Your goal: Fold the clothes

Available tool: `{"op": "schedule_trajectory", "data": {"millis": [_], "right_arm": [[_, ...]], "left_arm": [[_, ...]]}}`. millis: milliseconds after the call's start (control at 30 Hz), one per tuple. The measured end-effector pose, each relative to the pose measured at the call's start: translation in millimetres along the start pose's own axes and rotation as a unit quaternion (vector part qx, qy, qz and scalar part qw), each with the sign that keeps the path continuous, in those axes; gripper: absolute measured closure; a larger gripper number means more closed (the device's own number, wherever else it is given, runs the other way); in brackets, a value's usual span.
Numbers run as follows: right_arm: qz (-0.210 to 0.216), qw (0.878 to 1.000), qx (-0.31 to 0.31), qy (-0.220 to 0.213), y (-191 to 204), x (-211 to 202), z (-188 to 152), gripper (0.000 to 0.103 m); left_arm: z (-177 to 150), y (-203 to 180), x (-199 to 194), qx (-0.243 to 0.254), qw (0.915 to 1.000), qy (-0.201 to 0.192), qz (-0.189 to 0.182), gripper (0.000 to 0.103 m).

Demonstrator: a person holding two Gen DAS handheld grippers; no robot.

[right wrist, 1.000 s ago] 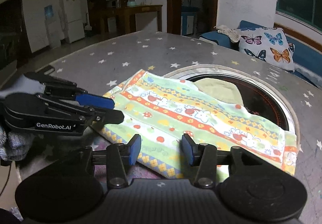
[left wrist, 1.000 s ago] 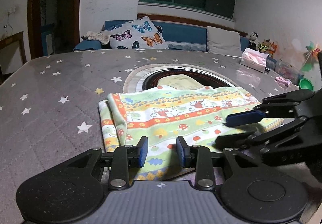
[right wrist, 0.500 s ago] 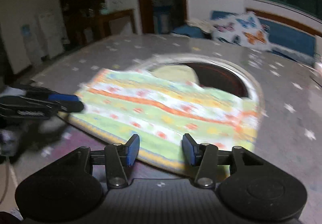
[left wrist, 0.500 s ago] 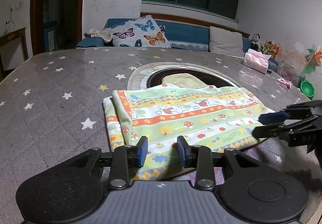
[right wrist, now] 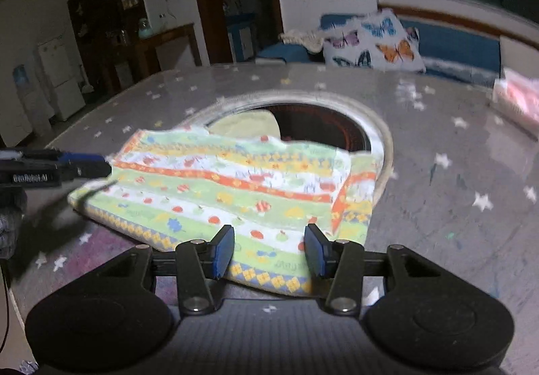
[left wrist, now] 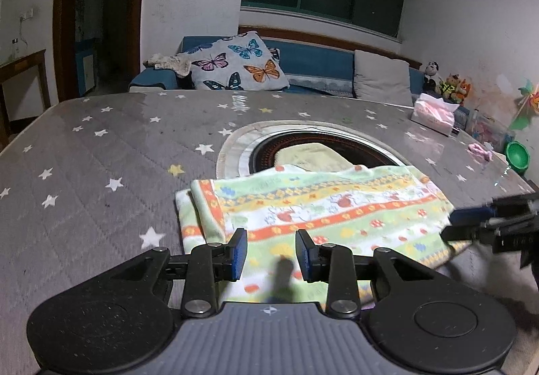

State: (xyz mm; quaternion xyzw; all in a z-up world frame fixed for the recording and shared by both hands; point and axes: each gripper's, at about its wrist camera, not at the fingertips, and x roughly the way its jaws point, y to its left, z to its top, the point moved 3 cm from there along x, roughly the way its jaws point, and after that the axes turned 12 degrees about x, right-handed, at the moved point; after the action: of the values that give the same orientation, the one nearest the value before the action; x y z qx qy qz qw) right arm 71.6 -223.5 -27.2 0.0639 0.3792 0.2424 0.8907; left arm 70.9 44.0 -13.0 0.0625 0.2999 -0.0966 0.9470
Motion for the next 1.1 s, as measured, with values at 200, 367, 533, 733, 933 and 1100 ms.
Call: {"op": "schedule_trajectory", "data": {"millis": [200,367,533,733,933,1100], "right_arm": [[0.004,1.000,0.000,-0.005,3,3,15,0.055],[0.010,1.000,0.018,-0.009,5,24,37,0.053],[0.022,1.000,0.018,0.000,13,50,51,0.053],[-0.003,0.999,0.031,0.012,-2,73,56,0.053],[-0.009,0.999,0.042,-0.001,-6,68,65,0.054],[0.020,0.999,0.026,0.001,12,81,73,0.055]], "left_arm": [[6,12,16,-0.011,0.9998,0.014,0.009,0.069],[14,20,29,-0.025,0.9994,0.016,0.018,0.069],[19,29,42,-0.029,0.9987,0.026,0.032,0.068],[12,40,52,-0.036,0.9974,0.044,0.043,0.068],[20,36,50,-0.027,0.9978,0.041,0.045,0.068],[31,27,53,-0.012,0.9985,0.031,0.044,0.068]]}}
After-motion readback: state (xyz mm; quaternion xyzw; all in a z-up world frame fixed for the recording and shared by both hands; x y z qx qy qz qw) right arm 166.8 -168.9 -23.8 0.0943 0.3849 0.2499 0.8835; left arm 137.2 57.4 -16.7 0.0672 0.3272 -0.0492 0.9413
